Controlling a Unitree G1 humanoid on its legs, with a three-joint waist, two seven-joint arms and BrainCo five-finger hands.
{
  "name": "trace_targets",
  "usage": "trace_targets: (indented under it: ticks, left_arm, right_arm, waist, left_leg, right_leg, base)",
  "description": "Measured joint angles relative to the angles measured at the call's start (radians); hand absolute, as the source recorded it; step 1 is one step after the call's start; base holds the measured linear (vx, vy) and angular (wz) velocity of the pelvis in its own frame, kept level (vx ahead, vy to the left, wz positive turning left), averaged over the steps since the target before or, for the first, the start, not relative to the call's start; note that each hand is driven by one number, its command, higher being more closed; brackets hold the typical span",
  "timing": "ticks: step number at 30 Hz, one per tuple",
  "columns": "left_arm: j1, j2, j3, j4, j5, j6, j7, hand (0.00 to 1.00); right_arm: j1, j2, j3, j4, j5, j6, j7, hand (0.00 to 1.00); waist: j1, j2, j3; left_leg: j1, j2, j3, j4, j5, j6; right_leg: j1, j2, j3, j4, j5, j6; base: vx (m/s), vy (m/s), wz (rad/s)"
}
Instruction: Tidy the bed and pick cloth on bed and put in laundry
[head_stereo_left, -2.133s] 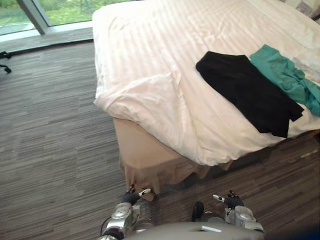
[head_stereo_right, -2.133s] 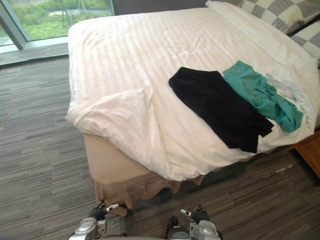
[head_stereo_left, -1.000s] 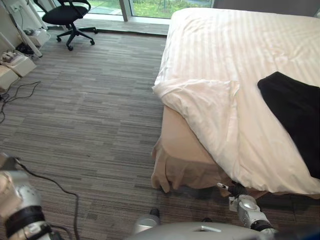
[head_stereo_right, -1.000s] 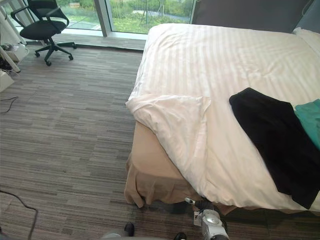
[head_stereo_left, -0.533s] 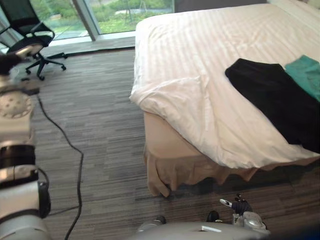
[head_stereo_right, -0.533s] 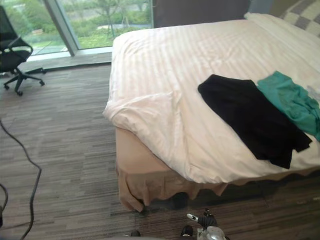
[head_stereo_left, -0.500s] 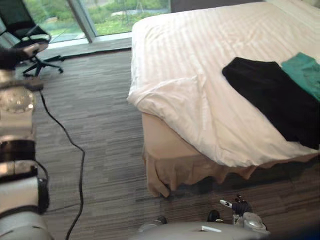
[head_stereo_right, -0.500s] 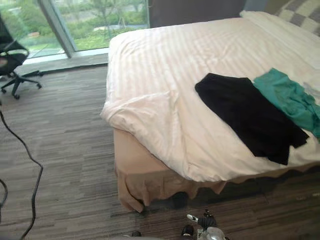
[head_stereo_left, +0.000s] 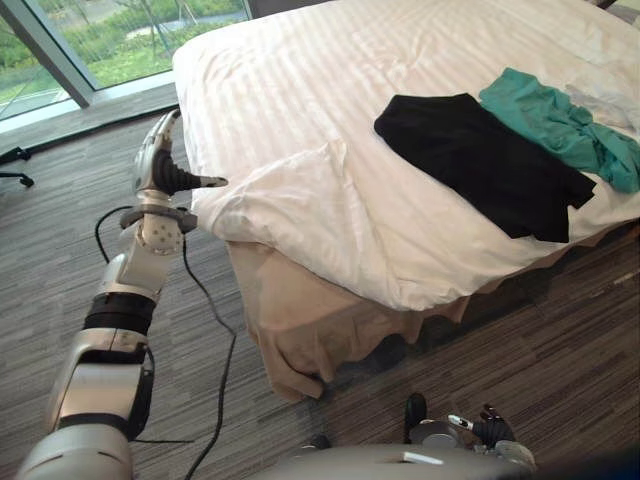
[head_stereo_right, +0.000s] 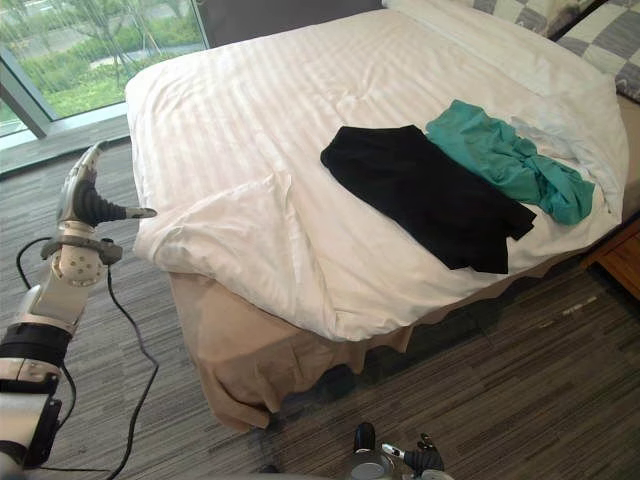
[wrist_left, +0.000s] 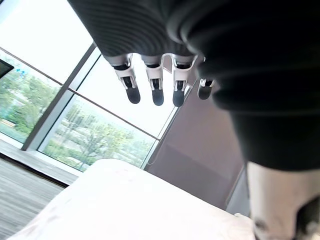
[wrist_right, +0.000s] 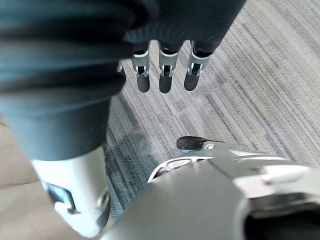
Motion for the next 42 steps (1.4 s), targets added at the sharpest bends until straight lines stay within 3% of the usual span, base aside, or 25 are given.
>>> trace_targets:
  ticks: [8,13,20,25,32,33,42]
  left_arm:
    - [-0.143,0.027,-0.100,0.123,0.000,0.003,-0.001,0.00]
    - [-0.268,0.027,-0.153,0.175,0.001,0.005,-0.002,0.00]
    - [-0.429,0.030,-0.226,0.216,0.007,0.006,-0.002,0.00]
    - [-0.526,0.033,-0.258,0.259,0.005,0.019,-0.006,0.00]
    - [-0.596,0.034,-0.297,0.397,0.006,0.046,-0.070,0.00]
    - [-0.606,0.034,-0.297,0.407,0.006,0.045,-0.079,1.00]
    - [-0.638,0.056,-0.304,0.410,0.007,0.036,-0.112,1.00]
  right_arm:
    - [-0.034,-0.008,0.002,-0.040,0.002,-0.011,-0.013,0.00]
    - [-0.081,-0.014,0.016,-0.057,0.004,-0.013,-0.032,0.00]
    - [-0.148,-0.013,0.041,-0.091,0.022,-0.033,-0.062,0.00]
    - [-0.211,-0.008,0.058,-0.098,0.042,-0.033,-0.076,0.00]
    - [-0.293,0.022,0.060,-0.101,0.061,-0.042,-0.091,0.00]
    - [-0.295,0.022,0.060,-0.101,0.062,-0.042,-0.092,0.00]
    - [-0.329,0.023,0.067,-0.071,0.080,-0.042,-0.109,0.00]
  waist:
    - [-0.009,0.017,0.075]
    - [-0.036,0.026,0.112]
    - [-0.047,0.016,0.177]
    - [-0.045,-0.007,0.227]
    - [-0.057,-0.040,0.303]
    - [-0.057,-0.040,0.303]
    - [-0.042,-0.042,0.304]
  left_leg:
    - [-0.056,-0.004,0.070,0.010,-0.005,0.001]
    - [-0.131,-0.011,0.102,0.028,-0.005,0.002]
    - [-0.211,-0.020,0.131,0.067,-0.008,0.012]
    - [-0.280,-0.026,0.131,0.095,-0.012,0.021]
    - [-0.375,-0.014,0.146,0.188,-0.032,0.035]
    - [-0.392,-0.011,0.146,0.201,-0.037,0.035]
    - [-0.452,0.019,0.156,0.275,-0.069,0.034]
  right_leg:
    - [-0.092,0.003,0.062,0.001,0.027,-0.006]
    - [-0.179,0.000,0.104,0.006,0.051,-0.020]
    - [-0.269,-0.006,0.166,0.006,0.094,-0.032]
    - [-0.333,-0.013,0.189,0.006,0.117,-0.034]
    - [-0.398,-0.015,0.225,0.006,0.145,-0.026]
    - [-0.411,-0.014,0.227,0.006,0.147,-0.022]
    - [-0.443,-0.001,0.240,0.007,0.155,-0.012]
  base:
    - [-0.03,-0.006,-0.25]
    - [0.00,-0.011,-0.21]
    - [-0.02,-0.008,-0.20]
    - [-0.06,-0.034,-0.02]
    - [-0.06,-0.020,-0.07]
    - [-0.08,-0.002,-0.06]
    - [-0.02,0.021,-0.03]
